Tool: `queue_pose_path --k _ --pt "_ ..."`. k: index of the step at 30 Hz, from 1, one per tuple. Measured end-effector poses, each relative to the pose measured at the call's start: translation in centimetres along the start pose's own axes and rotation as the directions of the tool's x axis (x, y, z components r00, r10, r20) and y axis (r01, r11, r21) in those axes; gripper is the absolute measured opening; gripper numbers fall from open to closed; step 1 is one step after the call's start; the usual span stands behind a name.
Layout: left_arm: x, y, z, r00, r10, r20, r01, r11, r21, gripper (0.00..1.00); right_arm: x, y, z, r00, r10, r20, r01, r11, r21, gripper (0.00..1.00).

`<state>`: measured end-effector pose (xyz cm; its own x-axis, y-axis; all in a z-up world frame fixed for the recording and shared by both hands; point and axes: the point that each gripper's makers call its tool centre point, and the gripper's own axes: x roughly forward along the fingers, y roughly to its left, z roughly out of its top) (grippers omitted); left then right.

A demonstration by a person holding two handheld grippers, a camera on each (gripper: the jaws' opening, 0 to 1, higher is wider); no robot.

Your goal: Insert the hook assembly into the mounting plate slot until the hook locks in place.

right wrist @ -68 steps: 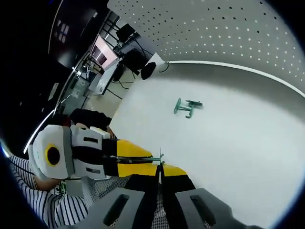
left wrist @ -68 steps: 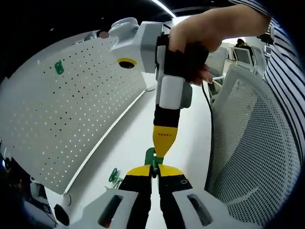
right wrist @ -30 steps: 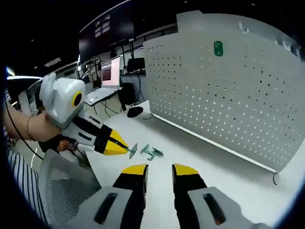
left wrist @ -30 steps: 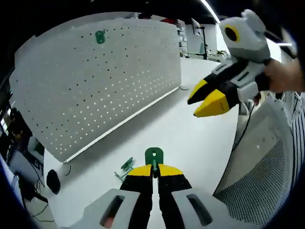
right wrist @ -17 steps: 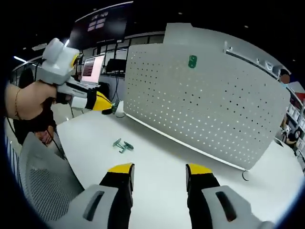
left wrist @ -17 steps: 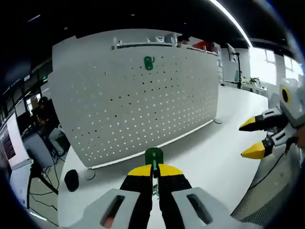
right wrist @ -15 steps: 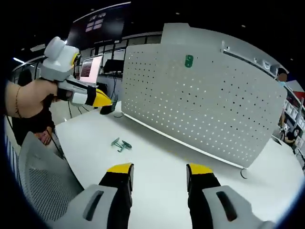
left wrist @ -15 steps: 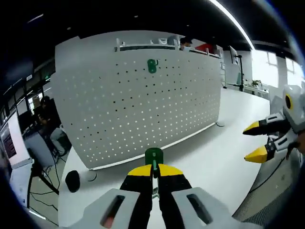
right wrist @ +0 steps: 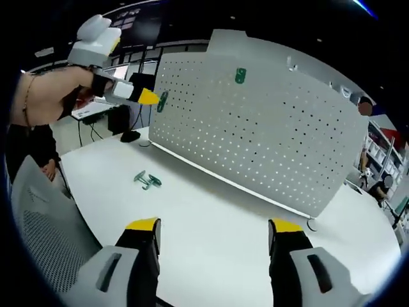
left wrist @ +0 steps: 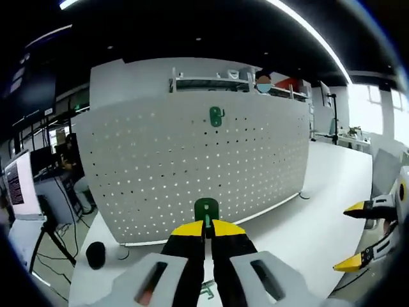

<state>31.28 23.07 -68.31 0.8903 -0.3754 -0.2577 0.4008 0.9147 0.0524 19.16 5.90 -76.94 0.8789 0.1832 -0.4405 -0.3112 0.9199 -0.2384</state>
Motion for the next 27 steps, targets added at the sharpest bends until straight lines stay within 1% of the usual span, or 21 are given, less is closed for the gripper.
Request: queue_pose_path --k 2,3,5,9,11,12,15,19,22,27 --pt "0.3 -0.2 0.3 1.000 0.000 0.005 0.000 1.000 -0.003 0.01 0.0 0.1 0.0 1.000 -0.004 0.004 0.004 1.000 -0.003 0.70" --pt "0.4 -0.2 0.6 1.000 0.001 0.010 -0.001 1.000 0.001 0.01 -0.1 -0.1 0.2 1.000 -0.021 0.018 0.021 1.000 -0.017 0.70" --pt "0.6 -0.1 0.8 1.000 0.004 0.018 -0.004 1.000 -0.001 0.01 -0.2 -0.4 0.3 0.999 -0.037 0.025 0.038 0.999 -0.034 0.71" --pt "1.1 0.1 1.5 0.999 0.014 0.030 -0.013 1.000 -0.011 0.01 -0.1 -0.5 0.2 0.999 -0.042 0.029 0.043 0.999 -0.031 0.74" --pt "1.0 0.5 2.1 0.998 0.036 0.047 -0.035 0.999 -0.009 0.01 0.0 -0.2 0.2 0.999 -0.031 0.033 0.031 0.999 -0.021 0.75" --pt "1.0 0.8 3.0 0.995 0.055 0.085 -0.051 0.998 -0.042 0.01 0.0 0.2 0.7 0.998 -0.013 0.061 0.012 1.000 0.019 0.77" --pt "1.6 0.6 3.6 0.995 0.053 0.083 -0.050 0.998 -0.041 0.01 0.0 0.5 1.2 0.996 -0.004 0.088 0.000 0.999 0.039 0.83" --pt "2.2 0.7 4.9 0.992 0.063 0.108 -0.053 0.994 -0.094 0.01 0.2 1.1 1.0 0.997 0.016 0.081 -0.017 1.000 0.016 0.82" --pt "2.8 0.9 5.8 0.990 0.069 0.119 -0.057 0.993 -0.099 0.01 0.2 1.2 1.0 0.997 0.018 0.081 -0.019 1.000 0.010 0.80" --pt "3.8 1.3 7.4 0.985 0.085 0.147 -0.068 0.991 -0.113 0.01 0.2 1.0 0.7 0.998 0.018 0.068 -0.019 1.000 0.024 0.78"
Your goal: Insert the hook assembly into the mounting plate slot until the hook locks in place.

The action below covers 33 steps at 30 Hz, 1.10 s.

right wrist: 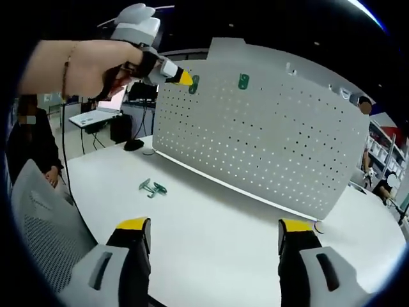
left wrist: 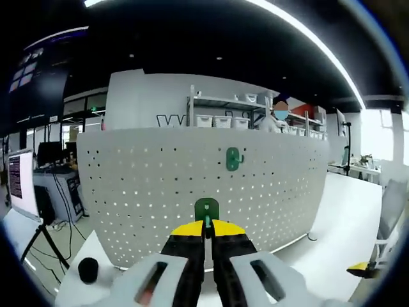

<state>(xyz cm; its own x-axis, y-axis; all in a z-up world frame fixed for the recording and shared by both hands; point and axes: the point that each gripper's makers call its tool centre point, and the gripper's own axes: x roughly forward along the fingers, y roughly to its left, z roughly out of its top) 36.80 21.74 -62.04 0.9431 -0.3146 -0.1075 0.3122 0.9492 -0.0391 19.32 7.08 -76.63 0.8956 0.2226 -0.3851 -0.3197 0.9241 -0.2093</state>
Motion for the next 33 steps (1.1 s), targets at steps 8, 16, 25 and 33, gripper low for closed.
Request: queue_pose_path --k 8,16,25,33 --pt "2.3 0.3 2.2 0.999 0.020 0.028 -0.020 1.000 -0.011 0.01 0.1 0.2 -0.2 1.000 0.010 -0.011 -0.010 1.000 -0.006 0.76" --pt "3.8 -0.1 3.6 0.998 0.034 0.048 -0.033 0.999 -0.002 0.01 0.1 -0.2 -0.4 1.000 0.002 -0.020 -0.002 1.000 0.010 0.76" --pt "5.7 -0.4 4.1 0.998 0.038 0.047 -0.037 0.999 -0.017 0.01 0.3 0.0 -0.7 0.999 0.016 -0.033 -0.016 1.000 0.015 0.75" --pt "7.2 -0.2 4.4 0.996 0.074 0.042 -0.073 0.997 -0.040 0.01 0.3 -0.2 -0.8 0.999 0.012 -0.038 -0.011 1.000 0.030 0.73"
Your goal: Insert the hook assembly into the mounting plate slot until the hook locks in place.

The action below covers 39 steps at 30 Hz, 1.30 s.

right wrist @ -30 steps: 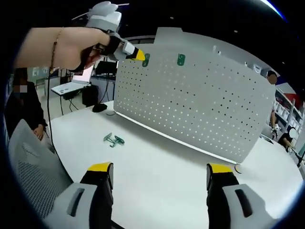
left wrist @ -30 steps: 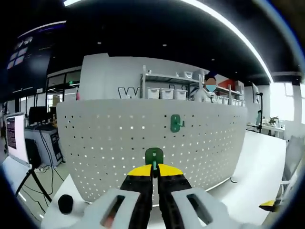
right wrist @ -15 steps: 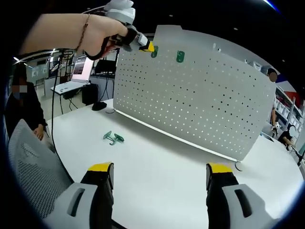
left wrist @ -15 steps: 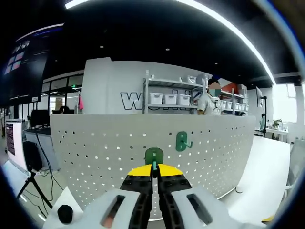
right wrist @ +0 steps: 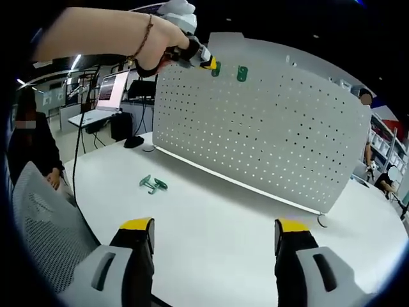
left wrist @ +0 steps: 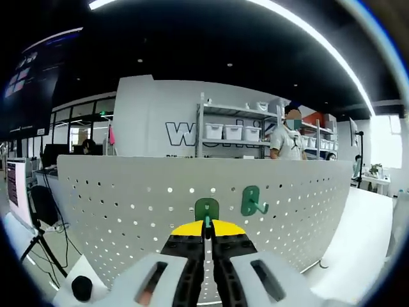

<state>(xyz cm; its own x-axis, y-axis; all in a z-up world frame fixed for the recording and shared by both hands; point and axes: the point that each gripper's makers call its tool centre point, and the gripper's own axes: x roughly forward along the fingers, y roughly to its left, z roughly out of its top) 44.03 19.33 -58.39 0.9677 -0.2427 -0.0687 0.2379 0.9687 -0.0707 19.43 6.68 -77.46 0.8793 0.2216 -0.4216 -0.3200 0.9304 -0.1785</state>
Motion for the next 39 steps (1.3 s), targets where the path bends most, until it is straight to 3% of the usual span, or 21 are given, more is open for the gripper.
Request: queue_pose_path --k 9,23,31,32,39 --pt "1.2 -0.1 0.6 0.999 0.035 0.013 -0.035 0.999 -0.025 0.02 0.0 0.2 0.0 1.000 0.005 0.004 -0.005 1.000 0.003 0.71" --pt "2.0 -0.6 0.8 0.999 0.048 -0.016 -0.047 0.999 0.016 0.02 -0.2 0.0 0.3 1.000 0.000 0.020 0.000 1.000 0.009 0.69" --pt "2.6 -0.6 0.5 0.997 0.064 -0.042 -0.065 0.998 -0.012 0.02 -0.3 -0.2 0.4 1.000 -0.010 0.025 0.009 1.000 0.018 0.67" --pt "2.7 -0.5 0.2 0.996 0.072 -0.053 -0.076 0.995 -0.071 0.02 -0.3 -0.2 0.5 1.000 -0.010 0.026 0.009 1.000 0.018 0.67" --pt "3.1 -0.5 0.2 0.995 0.071 -0.068 -0.075 0.995 -0.061 0.02 -0.3 -0.5 0.5 0.999 -0.019 0.029 0.018 1.000 0.022 0.67"
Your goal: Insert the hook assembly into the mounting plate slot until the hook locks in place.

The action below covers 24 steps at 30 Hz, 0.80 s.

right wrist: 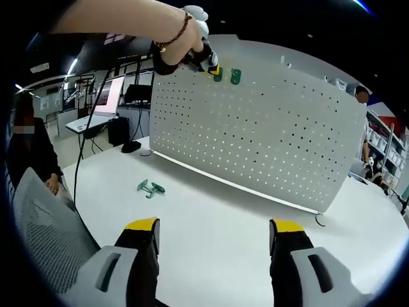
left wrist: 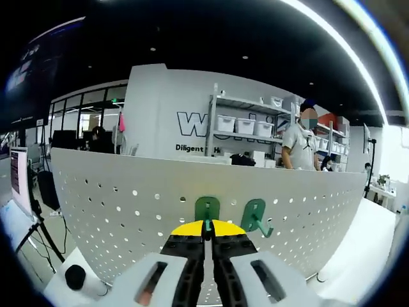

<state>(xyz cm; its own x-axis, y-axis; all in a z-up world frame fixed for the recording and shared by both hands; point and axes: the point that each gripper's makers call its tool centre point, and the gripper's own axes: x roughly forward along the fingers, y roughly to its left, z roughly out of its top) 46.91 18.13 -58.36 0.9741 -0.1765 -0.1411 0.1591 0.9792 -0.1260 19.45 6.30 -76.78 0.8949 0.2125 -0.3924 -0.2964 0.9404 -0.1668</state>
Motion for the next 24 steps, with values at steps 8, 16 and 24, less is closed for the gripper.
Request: queue_pose_path --k 8,16,24 --pt "-0.3 -0.1 0.0 1.000 -0.007 0.003 0.007 0.998 0.060 0.02 -0.1 -0.1 -0.2 1.000 -0.005 -0.006 0.005 1.000 -0.008 0.67" --pt "-1.8 0.3 0.7 0.998 -0.052 -0.020 0.054 0.994 0.100 0.14 -0.2 -0.1 -0.1 1.000 -0.006 -0.003 0.006 1.000 -0.017 0.67" --pt "-5.7 3.0 0.2 0.994 -0.104 -0.016 0.106 0.987 0.123 0.40 -0.2 -0.1 0.0 1.000 -0.006 -0.002 0.006 1.000 -0.018 0.67"
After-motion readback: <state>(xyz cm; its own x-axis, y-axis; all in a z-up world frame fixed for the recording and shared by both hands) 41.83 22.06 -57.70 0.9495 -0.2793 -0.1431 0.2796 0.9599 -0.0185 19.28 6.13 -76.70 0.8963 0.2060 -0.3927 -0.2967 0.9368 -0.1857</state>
